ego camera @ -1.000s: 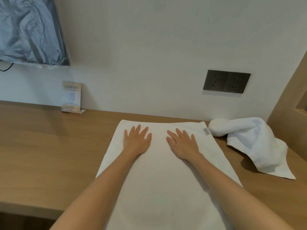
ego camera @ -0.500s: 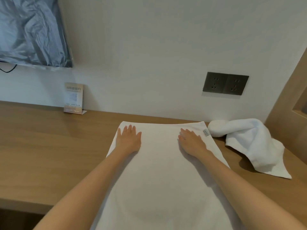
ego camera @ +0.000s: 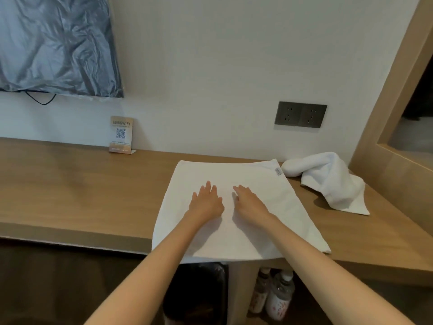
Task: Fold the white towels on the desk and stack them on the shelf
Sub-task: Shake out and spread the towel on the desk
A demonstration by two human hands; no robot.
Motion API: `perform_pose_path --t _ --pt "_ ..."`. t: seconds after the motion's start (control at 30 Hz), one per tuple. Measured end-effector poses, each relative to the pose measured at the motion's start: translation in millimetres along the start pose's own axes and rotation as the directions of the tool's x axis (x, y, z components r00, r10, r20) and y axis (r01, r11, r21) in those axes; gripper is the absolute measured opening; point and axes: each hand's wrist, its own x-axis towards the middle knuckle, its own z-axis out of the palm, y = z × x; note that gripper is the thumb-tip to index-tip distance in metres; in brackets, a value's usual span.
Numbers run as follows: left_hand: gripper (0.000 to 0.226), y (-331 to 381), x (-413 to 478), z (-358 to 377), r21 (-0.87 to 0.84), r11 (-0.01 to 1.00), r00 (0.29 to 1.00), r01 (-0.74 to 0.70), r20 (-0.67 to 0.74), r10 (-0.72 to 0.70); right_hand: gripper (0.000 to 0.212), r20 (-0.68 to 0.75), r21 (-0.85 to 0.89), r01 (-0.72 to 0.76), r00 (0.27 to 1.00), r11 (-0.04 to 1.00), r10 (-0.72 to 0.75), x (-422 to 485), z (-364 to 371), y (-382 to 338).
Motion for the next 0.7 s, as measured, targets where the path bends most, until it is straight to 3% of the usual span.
perform_pose_path --t 0.07,0.2,0.47,0.7 --pt "0.054 -0.8 -15.6 14.0 0.009 1.0 1.0 0.009 0.005 -0.009 0.041 0.005 -0.023 -0.005 1.0 1.0 0.005 -13.7 11.5 1.3" --pt "0.054 -8.7 -37.5 35.1 0.033 0.999 0.991 0.017 -0.137 -0.013 0.052 0.011 -0.137 -0.023 1.0 0.99 0.025 -33.7 25.5 11.0" --pt "0.057 -59.9 -63.9 27.1 0.07 0.992 0.963 0.1 -0.256 -0.079 0.054 0.004 -0.205 -0.131 0.991 0.97 0.135 -61.3 3.0 62.3" --pt "0.057 -91.6 -73.8 18.0 0.021 0.986 0.957 0.165 -0.244 -0.155 0.058 -0.004 -0.222 -0.291 0.955 0.93 0.298 -78.4 -18.6 94.2"
